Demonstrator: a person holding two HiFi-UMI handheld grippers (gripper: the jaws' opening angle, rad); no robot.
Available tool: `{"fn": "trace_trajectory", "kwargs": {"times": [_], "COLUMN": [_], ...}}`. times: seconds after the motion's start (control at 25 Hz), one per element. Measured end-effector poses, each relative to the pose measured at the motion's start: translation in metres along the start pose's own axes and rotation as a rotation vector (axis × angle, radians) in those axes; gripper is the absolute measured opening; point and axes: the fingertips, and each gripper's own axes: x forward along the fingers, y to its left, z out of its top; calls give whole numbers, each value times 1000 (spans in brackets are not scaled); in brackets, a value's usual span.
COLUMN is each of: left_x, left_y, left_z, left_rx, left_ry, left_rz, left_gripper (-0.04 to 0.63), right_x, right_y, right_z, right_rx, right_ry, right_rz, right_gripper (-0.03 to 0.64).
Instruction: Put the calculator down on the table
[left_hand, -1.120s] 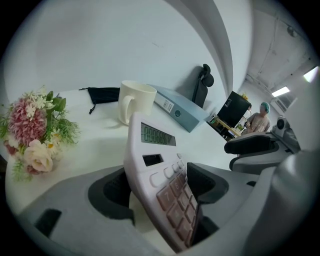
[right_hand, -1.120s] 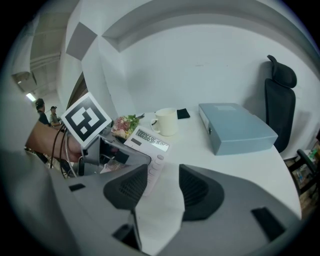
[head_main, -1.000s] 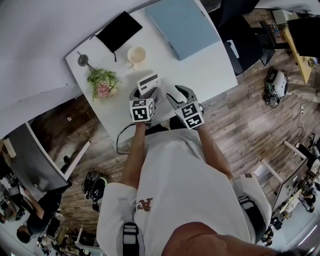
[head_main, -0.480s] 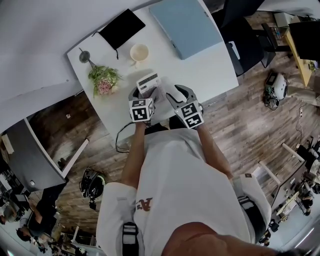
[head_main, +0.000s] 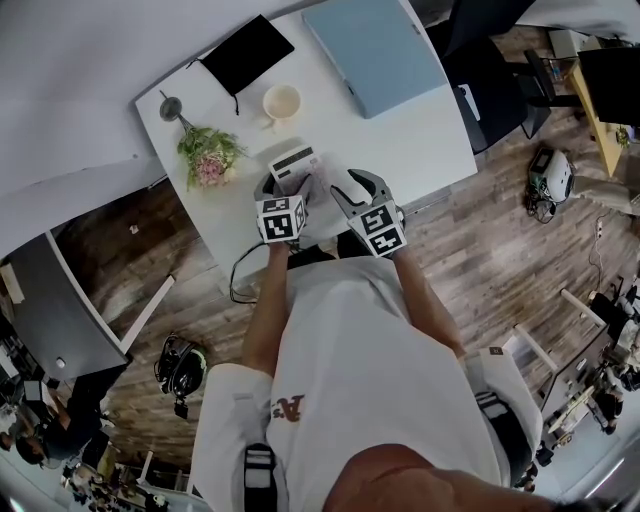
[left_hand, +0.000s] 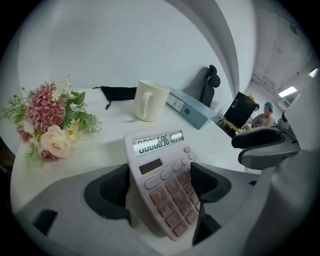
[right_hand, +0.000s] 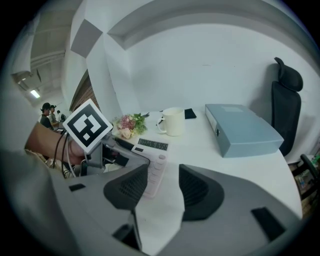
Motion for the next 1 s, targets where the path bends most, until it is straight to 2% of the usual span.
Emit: {"fn": "trace_trajectory", "kwargs": {"times": [0.44, 1.0], "left_x": [-1, -12], "left_y": [2, 1], "left_z": [0, 6], "left_rx": [33, 64], "left_ry": [-2, -39], "left_rz": [31, 14], "left_gripper": [399, 393], "right_x": [0, -2], "right_y": [2, 9], "right_z": [1, 6], "right_rx": [-7, -19], "right_ry": [1, -12], "right_rz": [-3, -21], "right_gripper": [202, 202]}}
